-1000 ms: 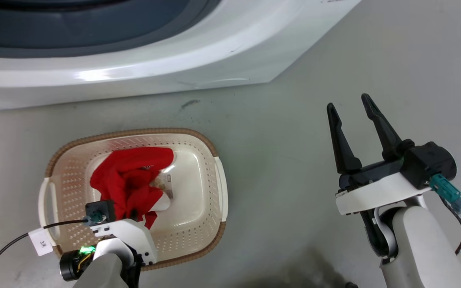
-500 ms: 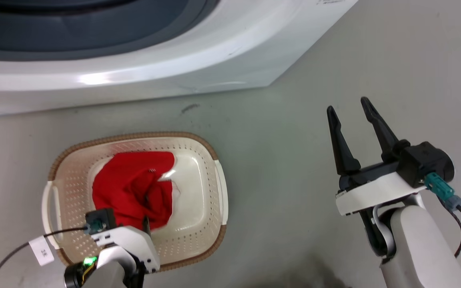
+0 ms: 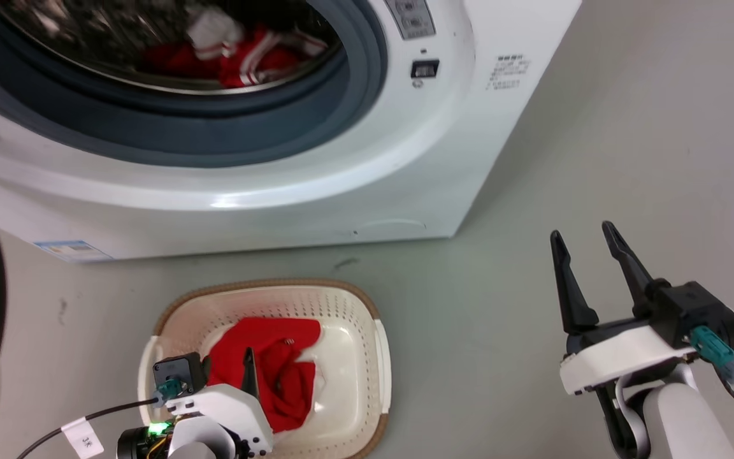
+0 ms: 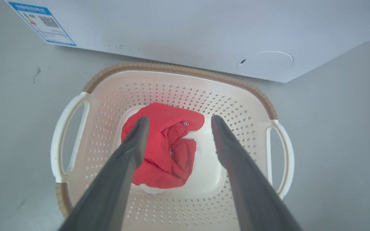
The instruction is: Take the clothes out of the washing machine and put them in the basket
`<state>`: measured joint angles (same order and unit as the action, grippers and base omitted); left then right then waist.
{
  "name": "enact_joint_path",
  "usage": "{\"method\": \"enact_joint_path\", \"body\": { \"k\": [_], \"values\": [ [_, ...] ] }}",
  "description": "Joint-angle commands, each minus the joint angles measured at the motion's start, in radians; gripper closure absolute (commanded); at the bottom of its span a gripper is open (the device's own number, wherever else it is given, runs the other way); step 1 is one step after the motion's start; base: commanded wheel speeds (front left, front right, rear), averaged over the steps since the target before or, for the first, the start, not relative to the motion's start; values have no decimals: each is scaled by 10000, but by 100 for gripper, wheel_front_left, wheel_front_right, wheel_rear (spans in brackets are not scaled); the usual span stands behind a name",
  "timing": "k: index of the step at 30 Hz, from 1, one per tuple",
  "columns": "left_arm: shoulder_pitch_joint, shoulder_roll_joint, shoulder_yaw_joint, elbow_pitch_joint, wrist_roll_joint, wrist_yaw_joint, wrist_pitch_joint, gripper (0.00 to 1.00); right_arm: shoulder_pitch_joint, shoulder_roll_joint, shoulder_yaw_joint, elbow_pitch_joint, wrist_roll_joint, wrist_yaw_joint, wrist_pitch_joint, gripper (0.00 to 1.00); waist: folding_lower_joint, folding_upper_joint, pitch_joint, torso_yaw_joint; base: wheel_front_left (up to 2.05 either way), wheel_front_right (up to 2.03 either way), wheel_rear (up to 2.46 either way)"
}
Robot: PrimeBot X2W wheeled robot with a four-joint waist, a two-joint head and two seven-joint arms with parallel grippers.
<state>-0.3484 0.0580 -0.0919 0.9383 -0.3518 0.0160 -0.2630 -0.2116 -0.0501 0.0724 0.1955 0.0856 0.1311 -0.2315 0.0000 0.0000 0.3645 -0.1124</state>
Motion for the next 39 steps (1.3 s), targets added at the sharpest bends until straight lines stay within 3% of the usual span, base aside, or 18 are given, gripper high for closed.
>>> {"method": "enact_joint_path", "body": {
  "k": [1, 11, 20, 28, 39],
  "values": [
    [398, -36, 57, -612, 221, 118, -25, 0, 283, -1, -118, -171, -63, -7, 122, 0, 0, 0, -771, 403, 0, 0, 0],
    [1192, -78, 183, -3897, 1037, 413, -24, 0, 1054, -1, -498, -1032, -139, -7, 605, 0, 0, 0, -1521, 655, 0, 0, 0],
    [508, -76, 320, -5837, 1541, 553, -25, 0, 1391, 1, -703, -1619, -110, -5, 886, 0, 0, 0, -1681, 676, 0, 0, 0],
    [-1134, 120, 518, -5085, 1689, 269, -25, 0, 1224, 1, -477, -1828, 16, -5, 937, 0, 0, 0, -1275, 404, 0, 0, 0],
    [-4714, 1154, 515, -2040, 1830, -182, 351, 0, 343, 2, 62, -1484, 426, -7, 515, 0, 0, 0, 262, -565, 0, 0, 0]
  ]
}}
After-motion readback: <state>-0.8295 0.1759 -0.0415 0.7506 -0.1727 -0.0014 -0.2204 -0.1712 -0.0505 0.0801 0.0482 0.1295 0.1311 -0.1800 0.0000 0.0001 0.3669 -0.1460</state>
